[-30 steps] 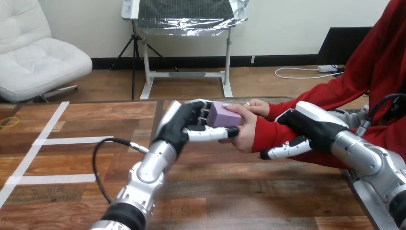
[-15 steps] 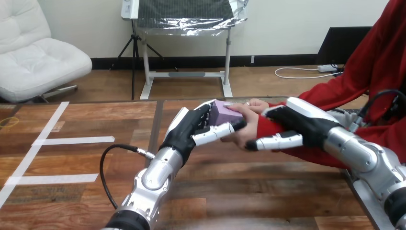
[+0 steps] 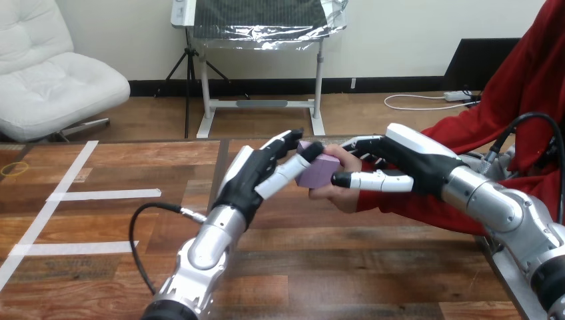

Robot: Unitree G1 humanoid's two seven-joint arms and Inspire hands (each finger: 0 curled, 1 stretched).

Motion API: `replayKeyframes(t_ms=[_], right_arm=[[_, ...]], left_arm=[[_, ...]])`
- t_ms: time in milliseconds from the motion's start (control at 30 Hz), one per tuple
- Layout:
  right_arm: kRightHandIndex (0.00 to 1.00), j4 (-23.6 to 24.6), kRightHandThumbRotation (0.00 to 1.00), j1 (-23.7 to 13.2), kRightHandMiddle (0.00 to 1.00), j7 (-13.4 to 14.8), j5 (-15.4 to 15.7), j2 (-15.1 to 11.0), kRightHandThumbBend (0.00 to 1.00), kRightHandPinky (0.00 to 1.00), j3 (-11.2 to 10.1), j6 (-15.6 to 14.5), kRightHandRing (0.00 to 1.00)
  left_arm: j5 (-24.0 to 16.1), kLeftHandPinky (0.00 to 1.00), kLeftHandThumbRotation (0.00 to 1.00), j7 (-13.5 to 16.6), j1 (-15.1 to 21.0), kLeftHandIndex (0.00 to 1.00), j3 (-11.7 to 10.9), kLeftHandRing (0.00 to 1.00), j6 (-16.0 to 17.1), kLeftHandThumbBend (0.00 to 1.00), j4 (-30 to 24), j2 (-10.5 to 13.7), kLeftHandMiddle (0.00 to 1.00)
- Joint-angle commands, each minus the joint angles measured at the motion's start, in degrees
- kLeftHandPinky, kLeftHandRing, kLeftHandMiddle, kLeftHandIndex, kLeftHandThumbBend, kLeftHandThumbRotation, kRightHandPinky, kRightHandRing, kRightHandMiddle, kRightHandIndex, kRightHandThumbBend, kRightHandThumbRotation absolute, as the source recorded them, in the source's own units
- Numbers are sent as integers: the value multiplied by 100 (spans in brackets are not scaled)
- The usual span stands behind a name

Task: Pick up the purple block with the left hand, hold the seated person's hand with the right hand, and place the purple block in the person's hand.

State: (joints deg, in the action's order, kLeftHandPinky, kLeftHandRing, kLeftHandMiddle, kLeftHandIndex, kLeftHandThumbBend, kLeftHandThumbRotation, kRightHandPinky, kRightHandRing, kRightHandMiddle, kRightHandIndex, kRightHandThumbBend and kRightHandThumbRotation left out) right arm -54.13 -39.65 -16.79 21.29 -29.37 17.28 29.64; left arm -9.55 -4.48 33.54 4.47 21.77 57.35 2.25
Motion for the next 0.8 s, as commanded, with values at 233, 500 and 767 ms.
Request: replayKeyframes(t_ms=[233, 500, 767], right_arm=[[84, 508, 100, 58, 82, -459, -338, -112, 100, 68, -263, -68, 79], [86, 657, 100, 151, 83, -683, -414, -146, 100, 69, -322, -82, 80], [88, 817, 100, 278, 85, -800, -563, -144, 100, 70, -420, -76, 80]], left_arm=[[57, 100, 100, 10, -66, 89, -61, 95, 330, 100, -435, 208, 91], [122, 100, 100, -31, -174, 89, -113, 95, 390, 100, -531, 248, 92], [174, 100, 100, -82, -335, 89, -162, 95, 376, 96, -743, 298, 93]])
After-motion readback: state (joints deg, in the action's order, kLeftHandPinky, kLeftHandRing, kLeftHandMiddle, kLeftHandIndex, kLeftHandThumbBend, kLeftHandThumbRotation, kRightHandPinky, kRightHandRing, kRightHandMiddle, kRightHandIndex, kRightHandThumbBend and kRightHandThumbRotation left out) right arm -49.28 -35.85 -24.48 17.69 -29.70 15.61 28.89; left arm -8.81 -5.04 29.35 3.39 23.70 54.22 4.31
